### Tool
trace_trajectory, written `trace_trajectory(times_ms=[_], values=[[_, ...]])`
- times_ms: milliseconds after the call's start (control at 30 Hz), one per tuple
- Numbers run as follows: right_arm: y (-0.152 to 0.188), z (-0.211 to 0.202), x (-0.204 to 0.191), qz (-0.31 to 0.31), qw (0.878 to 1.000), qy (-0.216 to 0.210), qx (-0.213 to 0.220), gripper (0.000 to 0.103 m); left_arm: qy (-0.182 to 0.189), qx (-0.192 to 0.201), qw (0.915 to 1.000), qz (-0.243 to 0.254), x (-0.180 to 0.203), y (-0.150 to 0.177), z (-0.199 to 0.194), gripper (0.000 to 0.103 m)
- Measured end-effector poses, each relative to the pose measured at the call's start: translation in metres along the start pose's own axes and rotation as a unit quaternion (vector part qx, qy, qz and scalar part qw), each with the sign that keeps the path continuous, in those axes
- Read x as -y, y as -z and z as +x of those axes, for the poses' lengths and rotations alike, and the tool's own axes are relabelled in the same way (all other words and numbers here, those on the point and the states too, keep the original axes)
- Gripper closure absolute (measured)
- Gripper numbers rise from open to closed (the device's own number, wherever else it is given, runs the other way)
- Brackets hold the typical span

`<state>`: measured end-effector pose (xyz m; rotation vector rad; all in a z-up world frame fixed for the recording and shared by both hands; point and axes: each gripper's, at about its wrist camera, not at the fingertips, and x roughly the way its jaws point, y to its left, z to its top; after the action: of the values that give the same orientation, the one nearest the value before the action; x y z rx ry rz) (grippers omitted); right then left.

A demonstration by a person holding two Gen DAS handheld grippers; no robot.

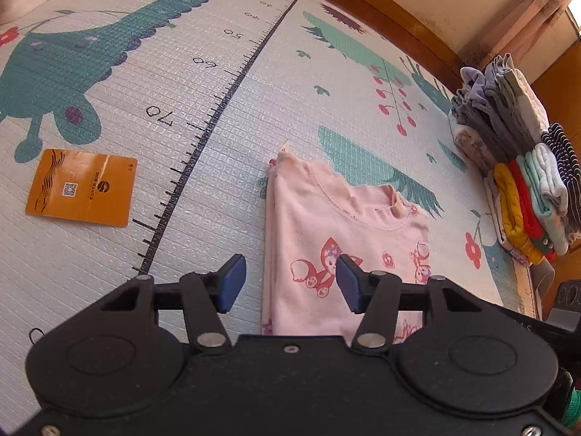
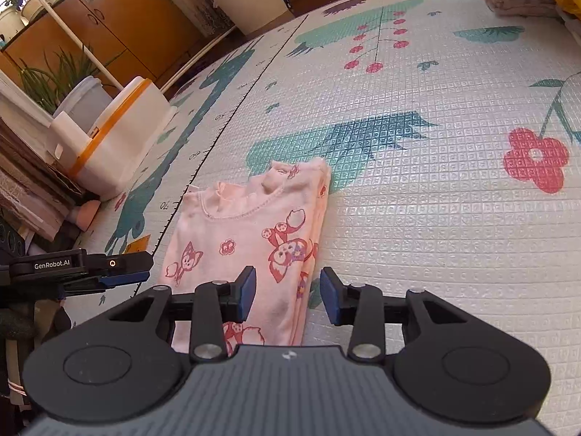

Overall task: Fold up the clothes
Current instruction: 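Move both open grippers down to the edge of the folded pink shirt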

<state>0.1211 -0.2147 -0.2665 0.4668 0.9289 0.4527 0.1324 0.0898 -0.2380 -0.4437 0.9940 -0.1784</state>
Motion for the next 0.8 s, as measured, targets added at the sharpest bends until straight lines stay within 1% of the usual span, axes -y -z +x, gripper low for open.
trace_trajectory(times_ms=[33, 133, 200, 233, 267, 333, 433, 500, 633, 733, 800], values=[[-0.002, 0.003, 0.001, -0.002, 1.0, -0.002, 0.001, 0.063, 0.001, 0.001, 1.0, 0.0, 0.0, -0.001, 0.003, 0.049], [-0.007, 0.01, -0.001, -0.019, 1.0, -0.01, 0.003, 0.062, 0.023, 0.003, 0.9997, -0.005, -0.002, -0.004, 0.011, 0.049], [-0.008, 0.014, -0.002, -0.032, 0.999, -0.013, 0.005, 0.063, 0.026, -0.001, 0.9997, -0.004, -0.002, -0.001, 0.018, 0.049], [-0.009, 0.016, -0.002, -0.035, 0.999, -0.016, 0.005, 0.063, 0.029, 0.005, 0.9996, -0.001, -0.001, 0.001, 0.02, 0.049], [-0.009, 0.017, -0.001, -0.033, 0.999, -0.022, 0.006, 0.063, 0.03, 0.008, 0.9995, 0.0, 0.0, 0.003, 0.021, 0.049], [-0.01, 0.02, 0.001, -0.021, 0.999, -0.032, 0.006, 0.063, 0.032, 0.012, 0.9994, 0.0, 0.002, 0.004, 0.022, 0.045], [-0.01, 0.021, 0.001, -0.01, 0.999, -0.037, 0.005, 0.063, 0.015, -0.007, 0.9998, 0.007, 0.009, 0.0, 0.025, 0.045], [-0.01, 0.022, 0.001, 0.0, 0.999, -0.037, 0.006, 0.066, 0.003, -0.02, 0.9997, 0.012, 0.013, -0.004, 0.027, 0.045], [-0.011, 0.025, 0.001, 0.008, 0.999, -0.033, 0.004, 0.068, -0.027, -0.047, 0.9983, 0.022, 0.023, -0.011, 0.033, 0.045], [-0.013, 0.026, -0.003, 0.008, 1.0, -0.023, -0.001, 0.068, -0.048, -0.052, 0.9968, 0.038, 0.029, -0.009, 0.035, 0.047], [-0.013, 0.027, -0.008, -0.004, 1.0, -0.013, -0.005, 0.068, -0.059, -0.054, 0.9958, 0.044, 0.032, -0.009, 0.036, 0.047]])
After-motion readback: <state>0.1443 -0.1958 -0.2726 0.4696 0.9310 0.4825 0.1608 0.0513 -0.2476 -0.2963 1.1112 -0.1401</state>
